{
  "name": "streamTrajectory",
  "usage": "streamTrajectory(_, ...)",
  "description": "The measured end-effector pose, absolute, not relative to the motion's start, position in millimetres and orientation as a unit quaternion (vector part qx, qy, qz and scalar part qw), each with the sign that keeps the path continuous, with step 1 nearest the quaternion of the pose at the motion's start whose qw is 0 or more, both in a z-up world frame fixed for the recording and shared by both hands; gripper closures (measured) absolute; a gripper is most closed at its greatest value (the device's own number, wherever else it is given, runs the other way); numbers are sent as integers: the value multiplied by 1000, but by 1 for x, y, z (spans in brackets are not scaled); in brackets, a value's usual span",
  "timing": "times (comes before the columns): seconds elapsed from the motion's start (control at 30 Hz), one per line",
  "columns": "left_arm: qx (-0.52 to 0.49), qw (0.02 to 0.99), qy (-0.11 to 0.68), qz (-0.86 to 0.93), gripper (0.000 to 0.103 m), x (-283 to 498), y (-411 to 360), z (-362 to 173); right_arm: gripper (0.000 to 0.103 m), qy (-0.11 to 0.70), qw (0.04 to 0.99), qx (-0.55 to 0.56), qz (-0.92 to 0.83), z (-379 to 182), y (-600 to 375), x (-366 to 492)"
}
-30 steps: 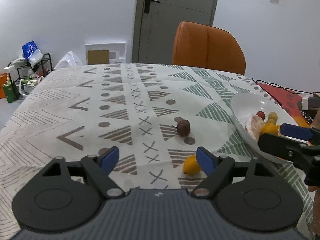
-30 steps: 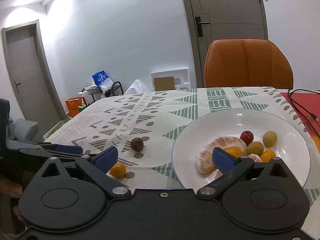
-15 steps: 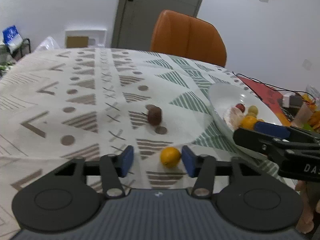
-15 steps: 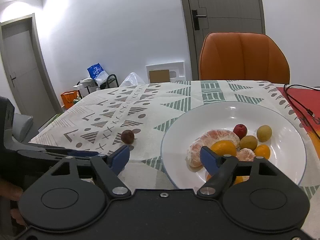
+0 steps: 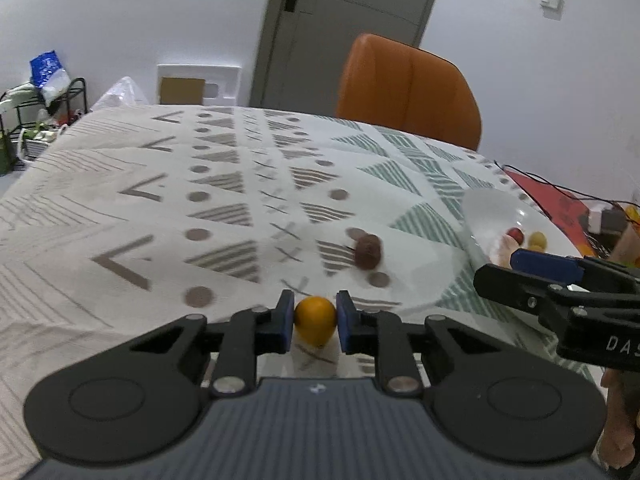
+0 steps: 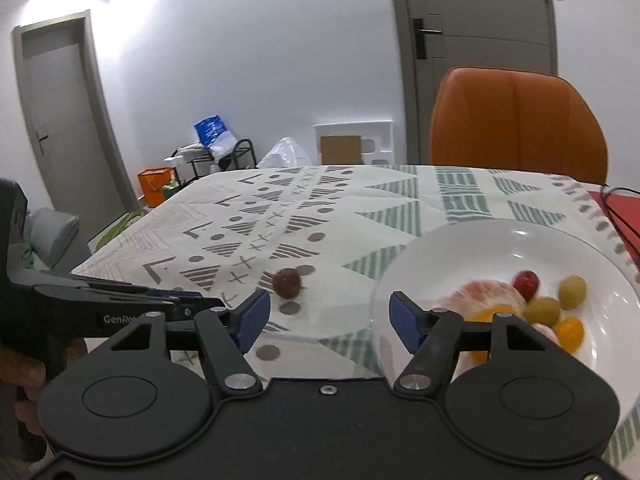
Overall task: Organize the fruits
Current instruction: 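Close the left tool on the small yellow fruit while the right grasps the brown fruit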
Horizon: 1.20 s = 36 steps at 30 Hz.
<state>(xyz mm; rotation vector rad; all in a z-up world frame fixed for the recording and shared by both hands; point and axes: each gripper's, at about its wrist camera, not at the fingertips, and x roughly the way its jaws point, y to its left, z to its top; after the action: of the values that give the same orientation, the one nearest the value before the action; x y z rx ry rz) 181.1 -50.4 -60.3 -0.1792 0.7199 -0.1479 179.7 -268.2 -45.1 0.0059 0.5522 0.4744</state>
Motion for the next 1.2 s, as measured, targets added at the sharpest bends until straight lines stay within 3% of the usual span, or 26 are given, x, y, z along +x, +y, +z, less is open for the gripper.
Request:
streamTrajectory(0.4, -100, 935, 338, -31, 83, 181, -11, -52, 51, 289, 921, -34, 257, -48, -231, 206)
streamTrajectory(0.83, -113, 937, 331, 1, 83, 180, 19, -50, 57, 312, 911, -71, 260, -65, -201, 234)
streamTrajectory(0.87, -115, 937, 330, 0, 83, 181, 19, -50, 59, 314, 909, -77, 262, -68, -198, 235)
streamTrajectory(0.93, -119, 937, 330, -2, 83, 181, 21, -51, 81, 322, 905, -88, 262, -71, -194, 236)
streamTrajectory(1.2, -125, 937, 327, -15, 83, 183, 19, -52, 81, 309, 918, -59, 241, -61, -210, 222)
